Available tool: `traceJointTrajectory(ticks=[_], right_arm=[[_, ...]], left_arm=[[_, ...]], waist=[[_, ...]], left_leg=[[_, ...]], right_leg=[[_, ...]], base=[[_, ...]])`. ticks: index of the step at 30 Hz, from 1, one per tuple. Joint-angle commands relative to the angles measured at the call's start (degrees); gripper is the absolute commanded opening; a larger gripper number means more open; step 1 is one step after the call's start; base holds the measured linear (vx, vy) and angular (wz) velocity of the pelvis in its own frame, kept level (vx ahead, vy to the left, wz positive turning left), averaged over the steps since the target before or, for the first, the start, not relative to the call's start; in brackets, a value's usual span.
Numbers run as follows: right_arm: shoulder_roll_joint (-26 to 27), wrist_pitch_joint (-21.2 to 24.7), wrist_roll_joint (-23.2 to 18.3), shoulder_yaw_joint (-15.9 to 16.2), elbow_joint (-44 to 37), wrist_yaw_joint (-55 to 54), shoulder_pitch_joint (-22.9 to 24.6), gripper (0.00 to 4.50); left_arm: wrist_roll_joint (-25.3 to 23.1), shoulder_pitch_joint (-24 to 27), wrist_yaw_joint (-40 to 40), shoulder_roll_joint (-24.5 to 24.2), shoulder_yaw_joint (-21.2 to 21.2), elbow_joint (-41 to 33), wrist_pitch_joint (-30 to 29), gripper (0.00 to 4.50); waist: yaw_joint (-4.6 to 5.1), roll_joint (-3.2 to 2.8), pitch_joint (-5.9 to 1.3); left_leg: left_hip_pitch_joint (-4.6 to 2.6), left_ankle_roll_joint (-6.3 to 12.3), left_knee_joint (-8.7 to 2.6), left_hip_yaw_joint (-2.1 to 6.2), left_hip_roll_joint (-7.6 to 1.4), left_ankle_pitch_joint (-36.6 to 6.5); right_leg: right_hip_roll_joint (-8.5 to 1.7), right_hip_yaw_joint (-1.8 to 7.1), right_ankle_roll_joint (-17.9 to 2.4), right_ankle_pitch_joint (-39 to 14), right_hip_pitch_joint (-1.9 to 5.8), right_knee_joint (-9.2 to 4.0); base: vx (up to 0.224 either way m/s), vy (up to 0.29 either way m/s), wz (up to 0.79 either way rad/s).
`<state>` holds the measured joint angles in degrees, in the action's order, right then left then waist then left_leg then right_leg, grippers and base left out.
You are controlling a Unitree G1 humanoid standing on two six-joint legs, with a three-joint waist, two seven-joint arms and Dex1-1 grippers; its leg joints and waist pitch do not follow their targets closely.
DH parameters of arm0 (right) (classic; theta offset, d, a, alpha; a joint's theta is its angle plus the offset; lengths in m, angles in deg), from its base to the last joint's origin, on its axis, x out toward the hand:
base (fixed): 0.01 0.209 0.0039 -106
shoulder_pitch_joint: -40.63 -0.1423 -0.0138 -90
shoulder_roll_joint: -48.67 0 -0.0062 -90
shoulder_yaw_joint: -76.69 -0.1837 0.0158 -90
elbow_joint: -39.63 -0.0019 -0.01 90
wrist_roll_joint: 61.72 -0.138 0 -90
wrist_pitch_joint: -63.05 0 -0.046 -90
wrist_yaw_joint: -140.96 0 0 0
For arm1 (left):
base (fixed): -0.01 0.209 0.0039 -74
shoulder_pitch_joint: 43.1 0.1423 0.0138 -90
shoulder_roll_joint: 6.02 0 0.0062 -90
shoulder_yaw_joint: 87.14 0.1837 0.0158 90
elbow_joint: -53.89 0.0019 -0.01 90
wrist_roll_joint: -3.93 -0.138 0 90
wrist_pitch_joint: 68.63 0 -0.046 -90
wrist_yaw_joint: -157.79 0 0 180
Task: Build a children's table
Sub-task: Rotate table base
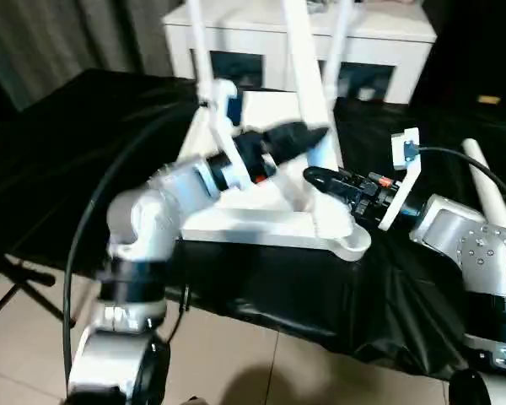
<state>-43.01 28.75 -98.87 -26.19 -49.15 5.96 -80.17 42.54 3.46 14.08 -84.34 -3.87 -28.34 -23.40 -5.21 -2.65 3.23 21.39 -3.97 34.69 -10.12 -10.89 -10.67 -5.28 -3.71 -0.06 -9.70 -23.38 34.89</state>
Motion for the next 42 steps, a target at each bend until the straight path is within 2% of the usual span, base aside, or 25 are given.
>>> traceJointTrajectory(ticks=[1, 3, 5, 6, 9, 10, 11, 12, 13, 14, 15, 17, 18, 19, 20, 23, 24, 27, 30, 32, 33, 36, 38, 39, 42], right_arm=[[0.4, -0.4, -1.7, 2.7, -2.8, 2.2, 0.3, 1.87], [0.6, -0.9, -1.6, 3.5, -3.0, 2.3, 0.4, 1.87], [0.6, -1.5, -1.2, 3.9, -2.9, 2.3, 0.5, 1.87], [1.0, -2.9, -0.1, 4.7, -3.1, 1.4, 0.6, 1.87], [2.0, -5.7, 3.0, 6.8, -3.9, -1.1, 0.5, 1.87], [2.8, -7.5, 5.5, 8.2, -4.3, -3.5, 0.5, 1.87], [3.2, -8.5, 6.9, 8.9, -4.6, -4.9, 0.5, 1.87], [4.0, -9.4, 8.7, 9.6, -4.6, -7.2, 0.4, 1.86], [4.5, -10.0, 9.8, 10.0, -4.6, -8.7, 0.4, 1.86], [4.6, -10.8, 11.4, 11.0, -4.9, -10.3, 0.4, 1.86], [5.2, -12.3, 13.7, 12.4, -5.1, -12.7, 0.5, 1.86], [5.6, -15.5, 18.0, 15.5, -5.5, -16.1, 1.0, 1.86], [5.5, -17.4, 20.7, 17.5, -5.7, -17.7, 1.3, 1.86], [5.7, -18.1, 21.5, 18.1, -5.7, -18.3, 1.4, 1.86], [6.9, -19.7, 23.4, 19.3, -5.7, -20.5, 1.7, 1.86], [7.9, -21.8, 26.1, 21.4, -5.9, -22.5, 2.0, 1.86], [8.3, -21.9, 26.6, 22.0, -5.9, -22.9, 2.1, 1.86], [9.2, -23.4, 28.9, 24.0, -4.7, -25.0, 1.5, 1.86], [9.6, -24.1, 29.6, 24.2, -4.1, -25.7, 1.1, 1.86], [10.2, -24.9, 30.4, 24.1, -3.2, -26.6, 0.8, 1.86], [10.4, -25.3, 30.9, 24.1, -2.7, -27.0, 0.7, 1.86], [10.5, -25.8, 31.4, 24.2, -2.1, -27.4, 0.5, 1.86], [10.5, -25.9, 31.5, 24.2, -1.9, -27.4, 0.4, 1.86], [10.4, -26.1, 31.7, 24.2, -1.7, -27.4, 0.2, 1.86], [10.3, -26.8, 32.0, 24.2, -1.4, -27.5, 0.0, 1.86]], left_arm=[[0.5, -2.3, 0.3, -0.2, 0.3, 1.4, -1.3, 4.17], [-0.3, -2.7, 0.2, -0.5, 0.7, 1.8, -1.1, 4.36], [-0.9, -3.0, -0.3, -0.5, 0.7, 2.4, -0.9, 4.4], [-2.3, -3.5, -2.4, -0.4, 0.8, 3.9, -0.8, 4.43], [-5.0, -4.1, -6.0, -0.3, 1.0, 6.5, 0.5, 4.01], [-5.6, -4.4, -8.0, 0.1, 0.4, 7.7, 1.3, 4.01], [-5.8, -4.7, -9.1, 0.4, 0.0, 8.2, 1.6, 4.01], [-6.0, -5.0, -10.3, 0.9, -0.8, 8.8, 2.4, 3.79], [-6.0, -5.3, -11.0, 1.1, -1.3, 9.2, 2.8, 3.67], [-5.8, -5.7, -12.4, 1.6, -2.2, 9.7, 3.2, 3.67], [-5.8, -6.2, -14.3, 2.2, -3.5, 10.5, 4.3, 3.61], [-6.0, -6.9, -17.7, 3.2, -5.4, 11.4, 6.3, 3.58], [-6.0, -6.8, -18.8, 3.7, -6.0, 11.4, 6.8, 3.31], [-6.0, -6.7, -19.3, 4.0, -6.2, 11.3, 7.1, 3.31], [-6.0, -6.5, -20.8, 4.8, -6.8, 11.1, 7.9, 3.21], [-5.1, -6.2, -21.1, 5.4, -7.2, 10.7, 8.0, 3.14], [-4.4, -6.1, -20.7, 5.6, -7.4, 10.5, 7.8, 2.96], [-2.4, -5.4, -20.5, 6.4, -7.8, 9.3, 5.0, 2.67], [-1.7, -5.2, -21.1, 6.8, -8.1, 8.8, 4.4, 2.39], [-1.5, -4.6, -22.1, 7.1, -8.2, 8.1, 3.7, 2.29], [-1.8, -4.1, -22.5, 7.1, -8.1, 7.7, 3.6, 2.2], [-1.5, -3.4, -23.5, 7.3, -8.7, 7.1, 3.0, 1.94], [-1.5, -3.4, -23.3, 7.1, -8.8, 6.8, 3.0, 1.89], [-1.7, -3.5, -23.1, 6.8, -8.8, 6.5, 3.2, 1.86], [-1.3, -3.6, -22.3, 6.4, -8.8, 6.3, 3.2, 1.85]], waist=[[-0.36, 0.97, -4.36], [-0.43, 0.75, -4.37], [-0.42, 0.8, -4.33], [-0.41, 0.54, -4.34], [-0.34, 0.4, -4.29], [-0.33, -0.22, -4.26], [-0.18, 0.09, -4.21], [-0.07, -0.25, -4.36], [-0.05, -0.09, -4.47], [-0.04, -0.56, -4.44], [0.04, -0.76, -4.41], [0.22, -0.64, -4.42], [0.3, -0.68, -4.36], [0.27, -0.7, -4.38], [0.28, -0.36, -4.4], [0.43, -0.41, -4.38], [0.5, 0.17, -4.37], [0.46, -0.37, -4.31], [0.53, -0.39, -4.35], [0.48, 0.04, -4.36], [0.47, -0.26, -4.37], [0.46, -0.21, -4.43], [0.42, -0.2, -4.62], [0.28, 0.01, -4.56], [0.29, 0.05, -4.57]], left_leg=[[-0.37, 2.0, -3.83, 0.31, -1.2, -6.7], [-0.38, 2.08, -3.82, 0.35, -1.15, -6.8], [-0.29, 1.92, -3.85, 0.36, -1.14, -7.0], [-0.31, 1.67, -3.91, 0.44, -1.23, -7.3], [-0.33, 0.83, -3.98, 0.51, -1.15, -7.9], [-0.32, 0.23, -3.98, 0.57, -1.15, -8.2], [-0.34, 0.06, -3.99, 0.49, -1.09, -8.4], [-0.34, -0.47, -3.94, 0.59, -1.02, -8.2], [-0.29, -0.51, -3.96, 0.62, -0.92, -8.0], [-0.3, -0.59, -3.93, 0.63, -0.96, -8.1], [-0.26, -0.75, -3.93, 0.66, -0.93, -8.3], [-0.32, -0.97, -3.97, 0.68, -0.83, -9.1], [-0.22, -1.23, -3.96, 0.71, -0.86, -9.3], [-0.22, -1.01, -4.01, 0.73, -0.81, -9.5], [-0.18, -0.81, -4.0, 0.7, -0.91, -9.3], [-0.12, -0.11, -4.04, 0.7, -0.92, -8.9], [-0.2, 0.19, -4.03, 0.58, -0.96, -8.7], [-0.21, 0.46, -4.07, 0.62, -1.04, -8.8], [-0.19, 0.62, -4.02, 0.59, -0.99, -8.6], [-0.14, 0.87, -3.99, 0.53, -1.01, -8.3], [-0.11, 0.96, -4.03, 0.6, -1.12, -8.3], [-0.08, 1.46, -3.88, 0.52, -1.0, -7.6], [-0.02, 1.66, -3.76, 0.56, -1.03, -6.6], [0.15, 2.22, -3.71, 0.54, -1.0, -5.4], [0.13, 2.4, -3.65, 0.5, -1.01, -5.6]], right_leg=[[-2.36, 1.89, -11.7, -12.2, 3.32, -3.95], [-2.34, 1.87, -11.2, -12.3, 3.29, -4.04], [-2.34, 1.84, -11.0, -12.4, 3.32, -4.12], [-2.4, 1.84, -11.0, -12.2, 3.29, -4.07], [-2.38, 1.82, -10.4, -12.7, 3.29, -4.29], [-2.42, 1.85, -10.3, -12.5, 3.26, -4.27], [-2.29, 1.85, -10.0, -12.7, 3.18, -4.46], [-2.23, 1.82, -9.9, -11.7, 3.25, -4.34], [-2.24, 1.8, -10.1, -11.0, 3.46, -4.13], [-2.25, 1.79, -10.4, -10.6, 3.34, -4.21], [-2.2, 1.76, -10.5, -10.4, 3.35, -4.17], [-2.11, 1.7, -10.6, -10.3, 3.44, -4.22], [-2.16, 1.68, -10.2, -10.4, 3.51, -4.28], [-2.16, 1.69, -10.1, -10.5, 3.58, -4.24], [-2.19, 1.75, -10.0, -10.3, 3.55, -4.26], [-2.18, 1.76, -10.2, -10.2, 3.44, -4.16], [-2.06, 1.83, -10.1, -10.0, 3.39, -4.22], [-2.12, 1.88, -10.7, -9.5, 3.28, -4.03], [-2.04, 1.92, -11.0, -8.2, 3.32, -3.91], [-2.12, 1.97, -11.2, -7.7, 3.36, -3.89], [-2.2, 1.95, -11.5, -7.5, 3.38, -3.75], [-2.08, 1.95, -11.4, -6.8, 3.4, -3.76], [-2.1, 1.98, -11.4, -5.7, 3.44, -3.55], [-2.08, 1.95, -11.6, -4.6, 3.37, -3.39], [-2.11, 1.95, -11.7, -4.9, 3.33, -3.38]], base=[[0.0, 0.0, 0.0], [0.0, 0.0, 0.0], [0.0, 0.0, 0.0], [0.0, 0.0, 0.0], [0.0, 0.0, 0.0], [0.0, 0.0, 0.0], [0.0, 0.0, 0.0], [0.0, 0.0, 0.0], [0.0, 0.0, 0.0], [0.0, 0.0, 0.0], [0.0, 0.0, 0.0], [0.0, 0.0, 0.0], [0.0, 0.0, 0.0], [0.0, 0.0, 0.0], [0.0, 0.0, 0.0], [0.0, 0.0, 0.0], [0.0, 0.0, 0.0], [0.0, 0.0, 0.0], [0.0, 0.0, 0.0], [0.0, 0.0, 0.0], [0.0, 0.0, 0.0], [0.0, 0.0, 0.0], [0.0, 0.0, 0.0], [0.0, 0.0, 0.0], [0.0, 0.0, 0.0]])
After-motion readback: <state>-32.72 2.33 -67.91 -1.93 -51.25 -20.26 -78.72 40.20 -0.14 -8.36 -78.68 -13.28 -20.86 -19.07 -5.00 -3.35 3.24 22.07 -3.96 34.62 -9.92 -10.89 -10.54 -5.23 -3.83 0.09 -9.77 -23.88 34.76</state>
